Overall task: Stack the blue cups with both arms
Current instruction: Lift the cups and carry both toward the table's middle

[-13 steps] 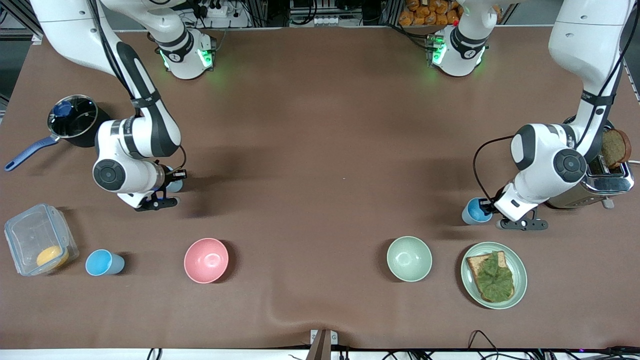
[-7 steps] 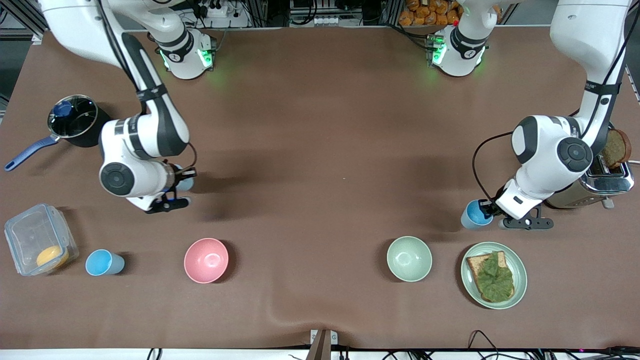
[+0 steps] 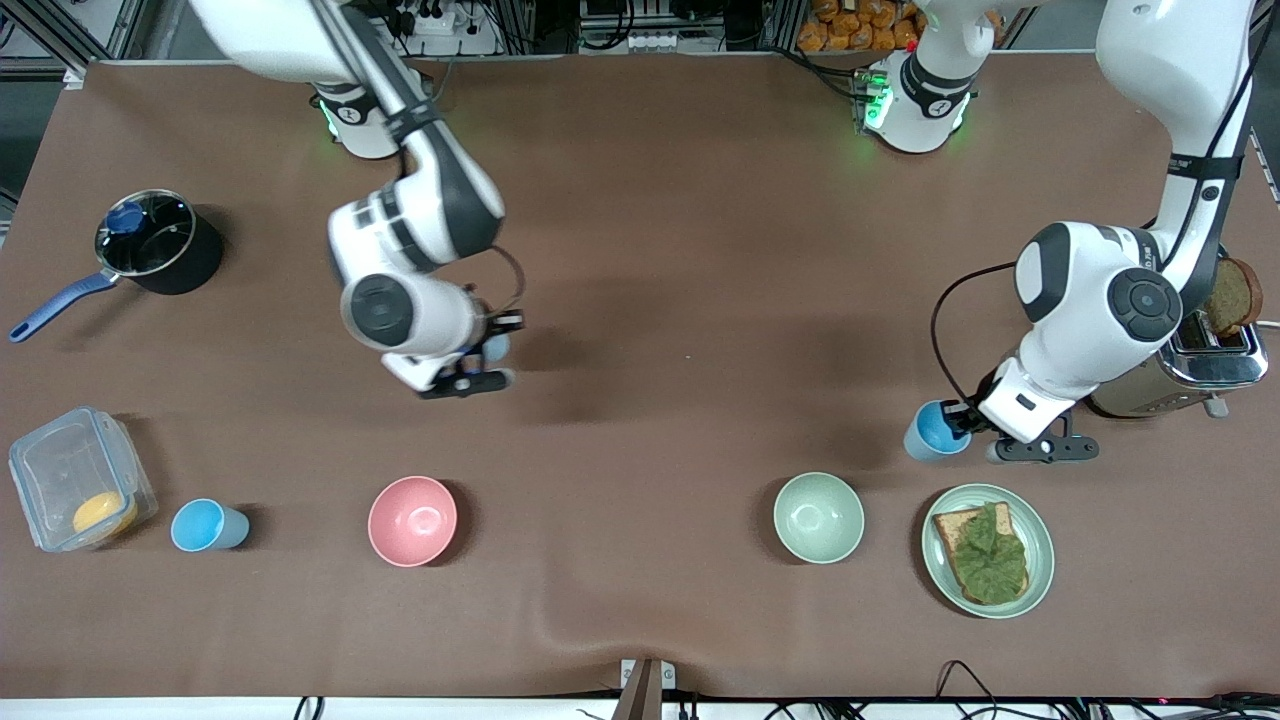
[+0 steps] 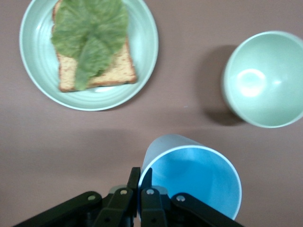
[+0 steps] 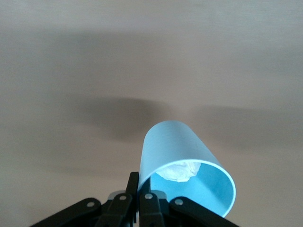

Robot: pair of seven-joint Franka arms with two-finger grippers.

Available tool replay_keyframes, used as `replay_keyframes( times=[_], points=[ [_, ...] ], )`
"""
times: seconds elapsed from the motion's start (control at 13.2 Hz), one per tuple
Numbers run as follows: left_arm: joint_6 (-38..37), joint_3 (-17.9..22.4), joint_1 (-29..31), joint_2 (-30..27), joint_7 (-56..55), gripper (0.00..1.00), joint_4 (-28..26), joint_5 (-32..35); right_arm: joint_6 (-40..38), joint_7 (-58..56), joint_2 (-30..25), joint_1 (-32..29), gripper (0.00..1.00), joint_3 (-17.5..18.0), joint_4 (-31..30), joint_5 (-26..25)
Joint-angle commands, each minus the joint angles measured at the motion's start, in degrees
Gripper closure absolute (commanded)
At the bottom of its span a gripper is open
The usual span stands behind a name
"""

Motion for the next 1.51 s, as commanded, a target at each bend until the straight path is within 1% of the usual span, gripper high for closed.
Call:
replay_keyframes(
  times=[0.0, 0.08, 0.3, 0.53, 0.68, 0.83, 0.98, 1.06, 1.21, 1.28, 1.43],
  points=[
    [-2.3, -2.5, 0.0, -0.3, -5.1, 1.0, 1.9, 0.4, -1.0, 5.1, 8.0, 3.5, 1.0, -0.7, 9.6, 1.4],
    [-2.5, -3.4, -0.4, -0.1, -7.2, 1.0, 2.0, 0.5, -1.0, 5.7, 9.4, 4.8, 1.0, -0.7, 10.9, 1.2],
    [-2.5, -3.6, -4.2, 0.3, -15.2, 1.0, 2.6, 0.7, 0.7, 5.6, 12.3, 6.9, 1.0, -0.7, 12.9, 1.2],
    [-2.5, -3.6, -8.0, 0.4, -22.1, 1.0, 2.9, 1.0, 2.2, 5.3, 13.3, 7.4, 1.0, -0.7, 13.0, 1.1],
    [-2.5, -3.6, -9.3, 1.2, -24.4, 1.0, 4.1, 1.1, 3.5, 4.9, 14.2, 7.5, 1.0, -0.7, 13.0, 1.1],
    [-2.5, -3.6, -12.0, 2.1, -29.2, 1.0, 5.4, 1.1, 5.2, 4.9, 15.4, 7.9, 1.0, -0.7, 13.0, 1.0],
    [-2.5, -3.6, -14.2, 3.2, -31.4, 1.0, 6.4, 1.1, 6.2, 5.1, 15.7, 8.3, 1.0, -0.7, 13.0, 1.0],
    [-2.4, -3.6, -14.4, 3.4, -32.0, 1.0, 6.9, 1.1, 6.2, 5.2, 15.8, 8.3, 0.92, -0.7, 13.0, 1.0],
    [-2.4, -3.6, -15.5, 3.8, -32.8, 1.0, 7.1, 1.1, 6.3, 4.9, 15.9, 8.5, 0.1, -0.7, 13.0, 0.7],
    [-2.4, -3.6, -15.6, 4.0, -33.0, 1.0, 7.1, 1.2, 6.5, 5.0, 15.8, 9.1, 0.0, -0.8, 12.9, 0.5],
    [-2.4, -3.6, -16.3, 4.1, -33.1, 1.0, 7.2, 1.1, 6.7, 5.2, 15.5, 9.1, 0.0, -0.8, 13.3, 0.6]
  ],
)
